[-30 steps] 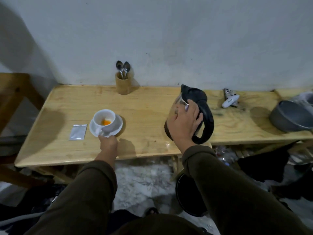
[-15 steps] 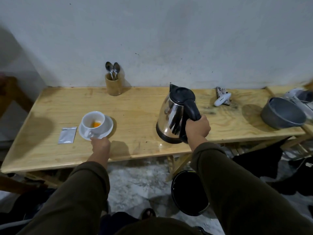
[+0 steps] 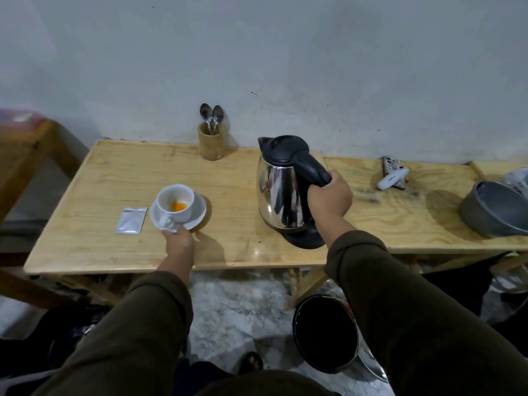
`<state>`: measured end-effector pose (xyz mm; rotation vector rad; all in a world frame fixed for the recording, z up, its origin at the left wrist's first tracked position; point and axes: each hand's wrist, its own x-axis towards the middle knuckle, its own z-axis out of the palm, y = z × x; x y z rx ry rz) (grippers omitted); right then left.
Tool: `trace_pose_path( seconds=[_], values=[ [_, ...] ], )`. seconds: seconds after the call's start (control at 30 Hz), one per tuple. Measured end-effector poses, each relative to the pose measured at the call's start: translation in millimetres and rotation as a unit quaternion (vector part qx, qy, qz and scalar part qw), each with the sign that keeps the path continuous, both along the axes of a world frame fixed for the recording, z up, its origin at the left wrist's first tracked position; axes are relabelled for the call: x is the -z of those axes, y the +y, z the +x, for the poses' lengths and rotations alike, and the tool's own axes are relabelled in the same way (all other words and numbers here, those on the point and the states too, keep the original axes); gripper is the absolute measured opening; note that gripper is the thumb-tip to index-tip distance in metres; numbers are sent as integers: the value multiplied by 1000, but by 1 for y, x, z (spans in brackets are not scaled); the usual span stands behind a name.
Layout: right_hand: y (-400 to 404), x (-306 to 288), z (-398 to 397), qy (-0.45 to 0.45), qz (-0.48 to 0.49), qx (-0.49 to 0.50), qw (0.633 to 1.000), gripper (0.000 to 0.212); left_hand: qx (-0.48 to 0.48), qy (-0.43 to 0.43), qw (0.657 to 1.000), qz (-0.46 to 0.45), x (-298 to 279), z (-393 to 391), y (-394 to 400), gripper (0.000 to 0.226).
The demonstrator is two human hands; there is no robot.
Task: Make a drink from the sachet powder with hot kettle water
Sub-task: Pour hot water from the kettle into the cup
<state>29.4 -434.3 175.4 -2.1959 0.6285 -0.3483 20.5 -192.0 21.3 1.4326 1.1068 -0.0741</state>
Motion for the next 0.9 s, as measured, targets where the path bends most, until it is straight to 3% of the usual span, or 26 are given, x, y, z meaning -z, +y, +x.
trace_pose_path(
  seconds=[0.13,0.33,0.5,0.73,0.9],
  values=[
    [22,-9,5,10,-83,-103,991,13,-30,-8,997,-67,6,6,16,66],
    [63,-20,13,47,-193,-207,958,14,1,-4,987,-160,6,12,57,70],
    [94,-24,18,92,-248,-235,935,13,32,-32,978,-202,11,10,71,65],
    [128,-28,20,138,-314,-243,907,10,112,-5,973,-202,24,13,88,70],
    [144,-34,23,157,-357,-236,890,23,129,0,969,-212,24,14,93,69]
  ],
)
